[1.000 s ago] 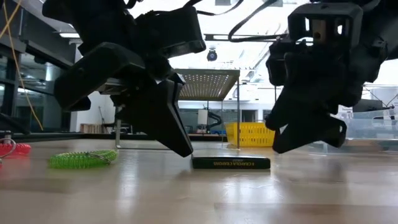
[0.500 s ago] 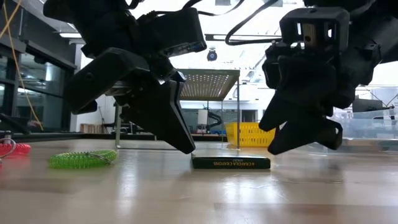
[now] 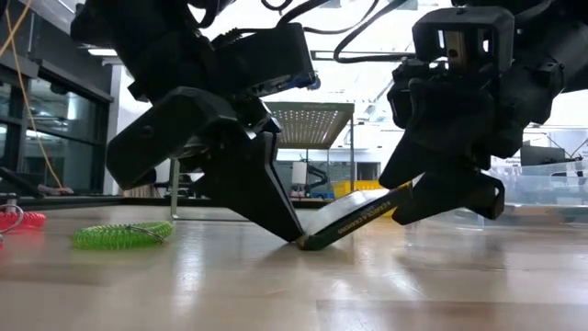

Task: Pick & Place Office Desk Supplies
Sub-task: Put the crayon box into the transparent bin

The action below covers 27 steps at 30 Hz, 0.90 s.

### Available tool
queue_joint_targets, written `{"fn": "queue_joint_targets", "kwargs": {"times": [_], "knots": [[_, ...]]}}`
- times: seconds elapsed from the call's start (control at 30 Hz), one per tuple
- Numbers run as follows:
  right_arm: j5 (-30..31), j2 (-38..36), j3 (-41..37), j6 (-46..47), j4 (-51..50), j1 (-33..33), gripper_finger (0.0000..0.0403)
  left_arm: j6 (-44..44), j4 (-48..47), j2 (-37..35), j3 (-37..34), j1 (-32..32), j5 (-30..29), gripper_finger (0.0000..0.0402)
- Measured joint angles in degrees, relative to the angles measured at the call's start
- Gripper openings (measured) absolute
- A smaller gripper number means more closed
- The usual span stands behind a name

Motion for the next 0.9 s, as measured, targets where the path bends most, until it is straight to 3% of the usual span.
{"fn": "queue_joint_targets", "kwargs": {"times": [0.43, 0.9], "knots": [[-0.39, 0.0, 0.0, 0.58, -0.13, -2.67, 0.0185, 1.82, 1.66, 0.23, -0.17, 0.23, 0.29, 0.0001], [-5.13, 0.0, -0.02, 0.43, 4.51, -3.76, 0.0185, 2.57, 3.4, 0.39, -0.24, 1.22, 0.7, 0.0001]]}}
